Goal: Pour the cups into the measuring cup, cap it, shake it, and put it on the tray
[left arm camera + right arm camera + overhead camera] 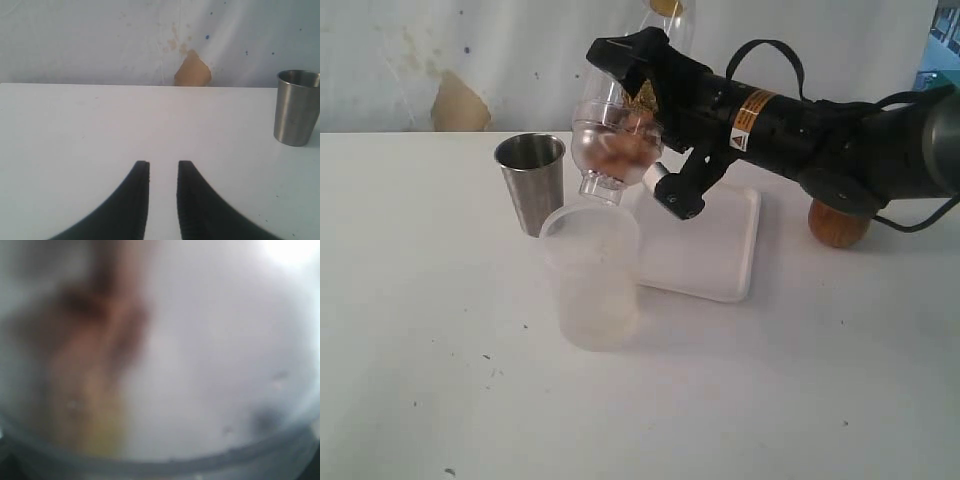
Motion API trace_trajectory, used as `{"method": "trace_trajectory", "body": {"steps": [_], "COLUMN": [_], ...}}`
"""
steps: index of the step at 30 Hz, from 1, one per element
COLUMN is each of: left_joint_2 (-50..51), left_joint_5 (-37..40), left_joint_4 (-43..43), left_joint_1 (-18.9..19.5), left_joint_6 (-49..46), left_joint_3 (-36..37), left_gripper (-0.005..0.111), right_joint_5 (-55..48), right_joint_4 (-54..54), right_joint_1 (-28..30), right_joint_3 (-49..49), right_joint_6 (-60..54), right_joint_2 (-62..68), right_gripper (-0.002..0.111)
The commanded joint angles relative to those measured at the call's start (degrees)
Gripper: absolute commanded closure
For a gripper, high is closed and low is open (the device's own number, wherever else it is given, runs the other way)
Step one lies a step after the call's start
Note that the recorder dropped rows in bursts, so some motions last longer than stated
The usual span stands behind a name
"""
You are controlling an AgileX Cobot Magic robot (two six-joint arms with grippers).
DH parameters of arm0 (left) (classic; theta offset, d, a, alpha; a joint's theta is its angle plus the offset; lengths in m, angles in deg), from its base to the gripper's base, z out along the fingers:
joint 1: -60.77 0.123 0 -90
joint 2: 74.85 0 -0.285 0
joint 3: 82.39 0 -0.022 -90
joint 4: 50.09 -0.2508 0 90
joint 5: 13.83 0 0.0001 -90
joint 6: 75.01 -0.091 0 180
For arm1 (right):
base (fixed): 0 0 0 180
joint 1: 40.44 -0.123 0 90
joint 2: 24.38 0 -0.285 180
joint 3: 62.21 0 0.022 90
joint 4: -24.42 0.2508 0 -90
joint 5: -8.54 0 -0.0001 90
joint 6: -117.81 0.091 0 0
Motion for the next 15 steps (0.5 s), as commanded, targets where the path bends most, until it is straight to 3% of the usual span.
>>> {"method": "trace_trajectory", "body": {"steps": [1, 15], "left_joint_2": [-0.2, -0.2], "left_joint_5": [-0.2, -0.2], "left_joint_4": [0.7, 0.7], "left_joint_1": [0.0, 0.0], "left_joint_6": [-0.1, -0.1], "left_joint_3": [0.3, 0.3], "left_gripper": [0.086, 0.086], "right_joint_5": [2.4, 2.4], "right_joint_4": [1.0, 1.0], "right_joint_1": [-0.2, -0.2], "right_joint_3": [0.7, 0.7], "right_joint_6": [0.4, -0.3], "right_joint_2": [-0.9, -0.9], "right_gripper": [0.108, 0.108]}}
